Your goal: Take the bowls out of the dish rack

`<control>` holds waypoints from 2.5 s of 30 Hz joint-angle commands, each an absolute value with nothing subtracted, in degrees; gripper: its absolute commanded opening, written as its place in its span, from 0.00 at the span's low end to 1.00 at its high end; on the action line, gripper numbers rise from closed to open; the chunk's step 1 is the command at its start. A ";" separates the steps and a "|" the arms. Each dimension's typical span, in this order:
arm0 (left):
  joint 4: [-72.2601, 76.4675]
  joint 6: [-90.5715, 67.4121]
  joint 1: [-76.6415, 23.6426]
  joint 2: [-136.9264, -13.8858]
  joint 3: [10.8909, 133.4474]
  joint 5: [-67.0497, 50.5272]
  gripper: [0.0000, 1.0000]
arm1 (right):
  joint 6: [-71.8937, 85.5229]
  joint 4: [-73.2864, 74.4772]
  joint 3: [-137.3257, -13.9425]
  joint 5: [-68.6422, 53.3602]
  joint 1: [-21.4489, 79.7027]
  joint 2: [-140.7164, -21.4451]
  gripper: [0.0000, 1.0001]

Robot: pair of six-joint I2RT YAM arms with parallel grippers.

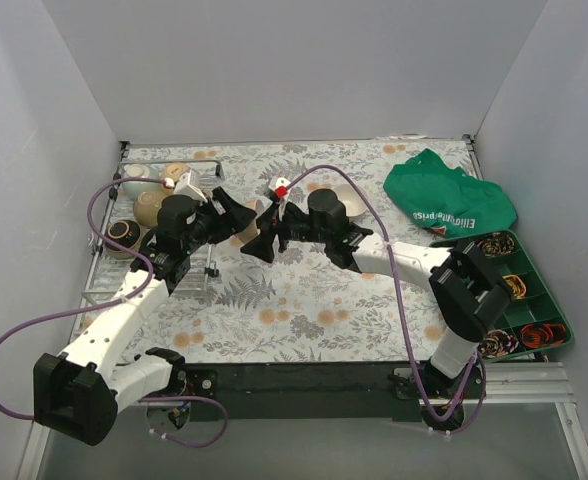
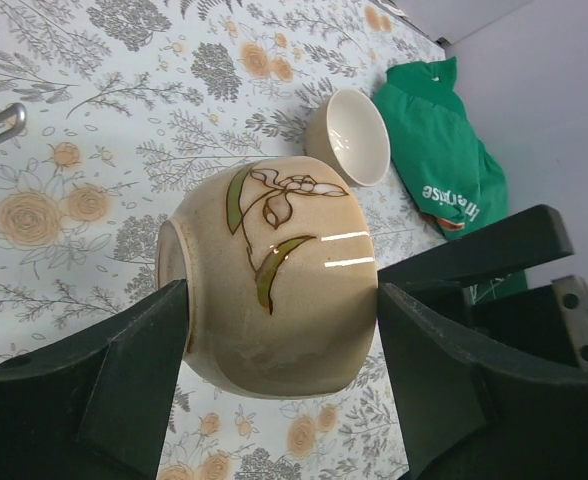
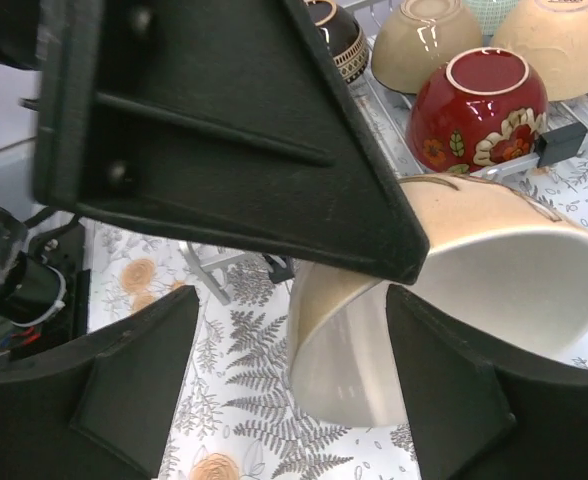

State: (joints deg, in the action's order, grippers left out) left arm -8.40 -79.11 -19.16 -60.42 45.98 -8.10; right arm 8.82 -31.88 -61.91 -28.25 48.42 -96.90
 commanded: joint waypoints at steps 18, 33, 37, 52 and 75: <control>-4.12 -76.04 -18.19 -54.68 47.55 -7.22 0.61 | -3.39 -18.92 -65.83 -21.90 49.22 -91.86 0.01; -10.81 -58.72 -18.11 -43.68 45.09 24.78 0.98 | -25.31 20.82 -82.07 8.88 39.47 -95.16 0.01; -11.42 -57.92 -18.02 -44.91 44.74 25.84 0.98 | -26.54 26.19 -89.29 12.29 35.43 -100.71 0.01; -12.04 -57.83 -17.49 -46.84 44.74 24.70 0.98 | -30.06 33.49 -100.90 16.25 32.08 -116.54 0.07; -12.48 -57.74 -16.17 -47.37 45.00 22.24 0.98 | -25.49 37.53 -101.95 10.55 32.08 -113.03 0.54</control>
